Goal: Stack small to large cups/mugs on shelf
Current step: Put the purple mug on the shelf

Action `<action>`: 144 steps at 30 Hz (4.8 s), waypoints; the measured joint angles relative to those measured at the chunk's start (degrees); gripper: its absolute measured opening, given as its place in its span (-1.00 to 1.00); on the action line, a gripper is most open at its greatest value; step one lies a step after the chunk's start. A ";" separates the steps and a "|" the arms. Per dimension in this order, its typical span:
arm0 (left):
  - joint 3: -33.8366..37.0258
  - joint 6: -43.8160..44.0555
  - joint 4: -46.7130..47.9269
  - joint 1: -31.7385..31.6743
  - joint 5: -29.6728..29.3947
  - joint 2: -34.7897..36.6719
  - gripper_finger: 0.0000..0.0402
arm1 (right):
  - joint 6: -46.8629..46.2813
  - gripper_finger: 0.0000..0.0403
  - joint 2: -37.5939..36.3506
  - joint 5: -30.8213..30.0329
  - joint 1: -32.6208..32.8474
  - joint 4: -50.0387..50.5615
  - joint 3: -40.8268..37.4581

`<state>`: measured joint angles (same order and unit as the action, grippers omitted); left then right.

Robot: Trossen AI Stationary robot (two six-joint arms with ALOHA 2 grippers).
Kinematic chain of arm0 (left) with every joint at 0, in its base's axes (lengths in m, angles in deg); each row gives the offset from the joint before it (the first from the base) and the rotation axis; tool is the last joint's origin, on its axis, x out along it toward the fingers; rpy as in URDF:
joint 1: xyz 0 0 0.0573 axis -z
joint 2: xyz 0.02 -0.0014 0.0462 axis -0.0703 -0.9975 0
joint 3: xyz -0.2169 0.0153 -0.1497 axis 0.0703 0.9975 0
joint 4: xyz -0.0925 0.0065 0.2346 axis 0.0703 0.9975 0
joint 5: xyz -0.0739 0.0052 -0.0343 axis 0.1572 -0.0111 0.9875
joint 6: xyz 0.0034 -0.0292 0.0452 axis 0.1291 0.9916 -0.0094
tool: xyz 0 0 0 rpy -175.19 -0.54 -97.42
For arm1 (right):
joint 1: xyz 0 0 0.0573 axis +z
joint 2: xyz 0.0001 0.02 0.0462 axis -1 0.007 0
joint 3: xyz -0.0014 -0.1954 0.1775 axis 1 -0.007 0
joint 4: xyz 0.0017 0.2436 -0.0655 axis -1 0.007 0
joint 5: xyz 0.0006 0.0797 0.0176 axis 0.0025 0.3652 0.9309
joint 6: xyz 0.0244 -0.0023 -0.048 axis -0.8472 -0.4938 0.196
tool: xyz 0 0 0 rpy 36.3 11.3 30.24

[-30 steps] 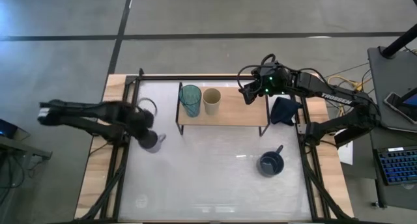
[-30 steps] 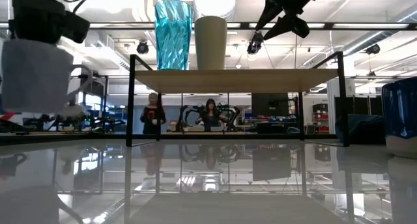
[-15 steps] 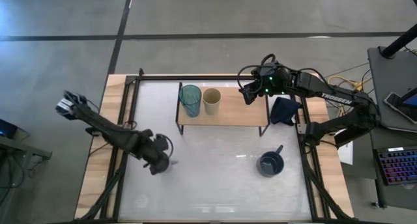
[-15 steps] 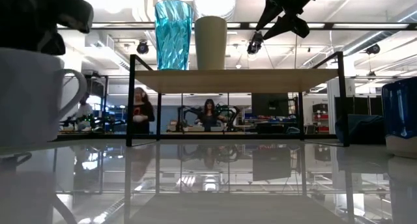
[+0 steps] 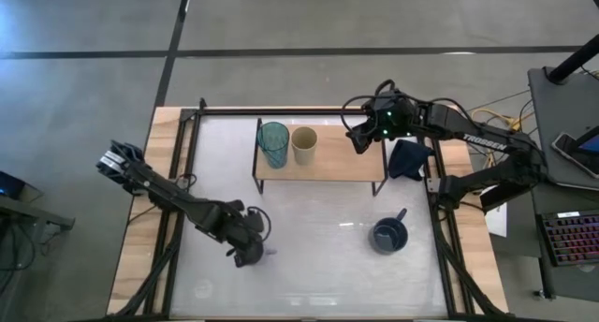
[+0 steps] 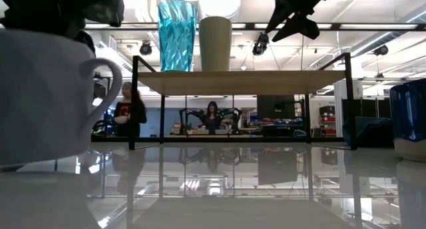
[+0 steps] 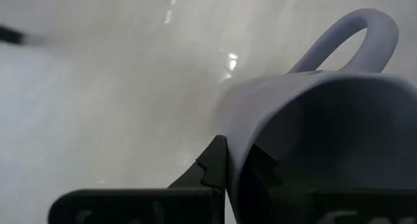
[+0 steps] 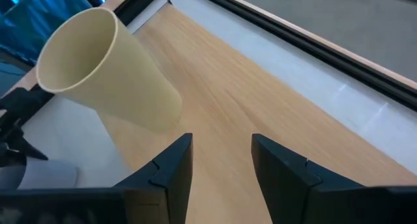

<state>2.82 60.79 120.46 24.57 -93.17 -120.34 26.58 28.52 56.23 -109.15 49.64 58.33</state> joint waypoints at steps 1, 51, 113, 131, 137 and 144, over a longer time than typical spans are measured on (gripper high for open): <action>-0.29 -0.06 -0.66 0.00 0.33 -0.33 -1.00 | 0.10 -0.25 -0.16 0.19 0.00 0.13 0.00; -3.47 6.96 1.39 -1.60 3.19 -0.26 -0.54 | 3.21 -0.04 -0.61 -0.26 0.02 2.39 0.00; -1.95 77.60 1.45 14.95 -13.31 -8.69 -1.00 | 2.04 -0.94 -1.21 8.77 9.79 7.50 -1.31; 3.34 66.37 -14.28 11.04 -26.89 -8.67 -1.00 | -3.04 -0.94 -1.21 5.99 9.79 5.42 -1.31; 4.41 64.63 -15.73 8.73 -28.60 -8.65 -1.00 | -3.06 -0.94 -1.21 5.75 9.79 5.43 -1.31; 8.58 51.06 -38.33 6.53 -28.31 -8.65 -1.00 | -3.06 -0.94 -1.25 5.69 9.79 5.51 -1.31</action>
<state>11.40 111.85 82.13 31.10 -121.48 -128.99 23.52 27.27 61.92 -99.36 55.16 57.02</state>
